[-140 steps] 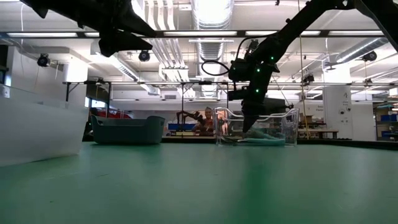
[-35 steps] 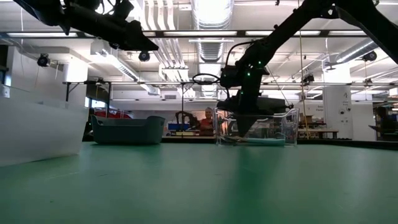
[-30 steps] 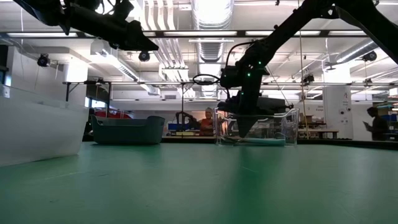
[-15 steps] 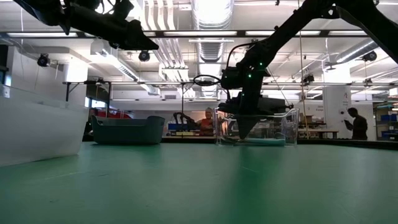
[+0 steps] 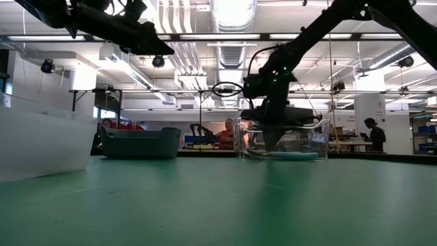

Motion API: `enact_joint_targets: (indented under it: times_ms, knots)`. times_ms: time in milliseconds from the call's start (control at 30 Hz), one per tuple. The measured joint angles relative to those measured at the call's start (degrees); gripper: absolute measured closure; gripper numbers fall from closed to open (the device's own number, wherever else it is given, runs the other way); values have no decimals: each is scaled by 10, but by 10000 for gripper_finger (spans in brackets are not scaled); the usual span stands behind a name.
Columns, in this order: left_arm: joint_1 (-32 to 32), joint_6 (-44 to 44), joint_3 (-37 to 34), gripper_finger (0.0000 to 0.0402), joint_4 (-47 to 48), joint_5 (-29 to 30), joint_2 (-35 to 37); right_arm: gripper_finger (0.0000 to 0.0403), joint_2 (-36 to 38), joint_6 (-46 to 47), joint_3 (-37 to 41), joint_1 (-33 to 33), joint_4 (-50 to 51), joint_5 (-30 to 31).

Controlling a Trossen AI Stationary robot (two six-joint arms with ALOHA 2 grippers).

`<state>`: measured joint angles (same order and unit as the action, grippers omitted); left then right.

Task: Sort silverware by color (type)
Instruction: Adjust the light blue spoon in the transparent bin

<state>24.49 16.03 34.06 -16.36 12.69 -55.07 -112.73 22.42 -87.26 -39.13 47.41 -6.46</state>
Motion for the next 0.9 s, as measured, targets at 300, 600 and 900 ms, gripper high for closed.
enact_joint_targets:
  times_ms: [300, 600, 900]
  knots:
    - [0, 0, 0, 194, -1, 0, 0, 394, 3, -20, -26, -1, 18, 20]
    - [0, 5, 0, 194, -2, 0, 0, 394, 3, -35, -10, -3, 41, 96]
    - [0, 6, 0, 194, -2, 0, 0, 394, 3, -35, 21, -3, -25, 97]
